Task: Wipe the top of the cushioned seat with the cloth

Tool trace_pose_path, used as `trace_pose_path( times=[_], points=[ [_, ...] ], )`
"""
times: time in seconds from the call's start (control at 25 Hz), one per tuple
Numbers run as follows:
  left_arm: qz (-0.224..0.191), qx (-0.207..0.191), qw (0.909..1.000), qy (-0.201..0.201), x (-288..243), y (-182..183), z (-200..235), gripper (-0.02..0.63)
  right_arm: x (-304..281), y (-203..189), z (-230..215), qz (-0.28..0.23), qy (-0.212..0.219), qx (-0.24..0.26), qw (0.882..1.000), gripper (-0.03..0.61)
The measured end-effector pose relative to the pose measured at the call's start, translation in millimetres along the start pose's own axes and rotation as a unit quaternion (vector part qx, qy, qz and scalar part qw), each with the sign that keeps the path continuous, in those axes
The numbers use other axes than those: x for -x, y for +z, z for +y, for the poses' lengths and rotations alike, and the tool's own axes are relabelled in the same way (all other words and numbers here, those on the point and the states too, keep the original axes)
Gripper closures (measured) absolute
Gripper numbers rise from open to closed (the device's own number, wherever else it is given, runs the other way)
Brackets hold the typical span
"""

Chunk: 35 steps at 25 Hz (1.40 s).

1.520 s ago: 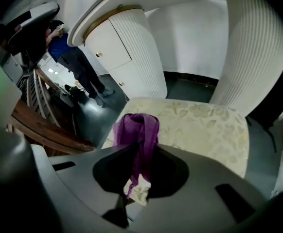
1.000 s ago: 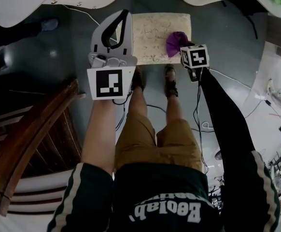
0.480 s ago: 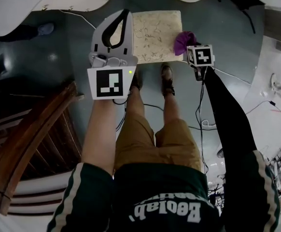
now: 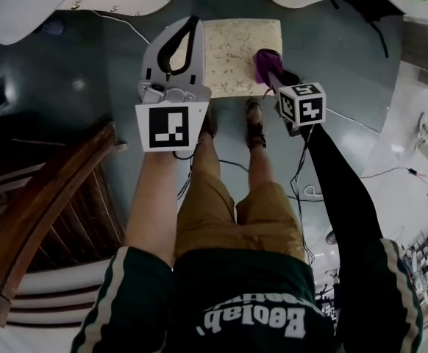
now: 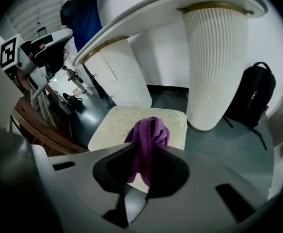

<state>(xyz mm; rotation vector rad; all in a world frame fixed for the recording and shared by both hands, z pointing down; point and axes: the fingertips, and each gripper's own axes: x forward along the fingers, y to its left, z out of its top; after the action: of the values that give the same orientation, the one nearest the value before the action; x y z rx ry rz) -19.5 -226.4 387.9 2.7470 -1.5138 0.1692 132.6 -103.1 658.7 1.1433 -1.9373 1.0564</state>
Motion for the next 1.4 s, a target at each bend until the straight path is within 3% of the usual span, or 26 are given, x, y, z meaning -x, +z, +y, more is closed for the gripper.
trace_pose_path(
  times=[0.2, 0.4, 0.72, 1.0, 1.4],
  points=[
    [0.0, 0.002, 0.9999, 0.013, 14.8, -3.1, 22.4, 0.598, -17.3, 11.4, 82.0, -0.016, 0.066, -0.002, 0.998, 0.518],
    [0.005, 0.005, 0.9995, 0.031, 38.3, -11.1, 54.4, 0.598, -45.1, 7.3, 166.9, -0.001, 0.12, -0.005, 0.993, 0.518],
    [0.023, -0.001, 0.9989, 0.04, 68.7, -27.4, 102.5, 0.598, -103.7, -13.1, 254.9, 0.047, 0.148, -0.002, 0.988, 0.518],
    [0.032, -0.01, 0.9987, 0.039, 76.8, -36.1, 123.3, 0.598, -133.3, -24.2, 246.8, 0.103, 0.088, 0.01, 0.991, 0.518],
    [0.016, 0.007, 0.9991, 0.039, 59.3, -28.8, 103.1, 0.598, -109.6, -37.0, 179.9, 0.101, 0.049, -0.006, 0.994, 0.518]
  ],
)
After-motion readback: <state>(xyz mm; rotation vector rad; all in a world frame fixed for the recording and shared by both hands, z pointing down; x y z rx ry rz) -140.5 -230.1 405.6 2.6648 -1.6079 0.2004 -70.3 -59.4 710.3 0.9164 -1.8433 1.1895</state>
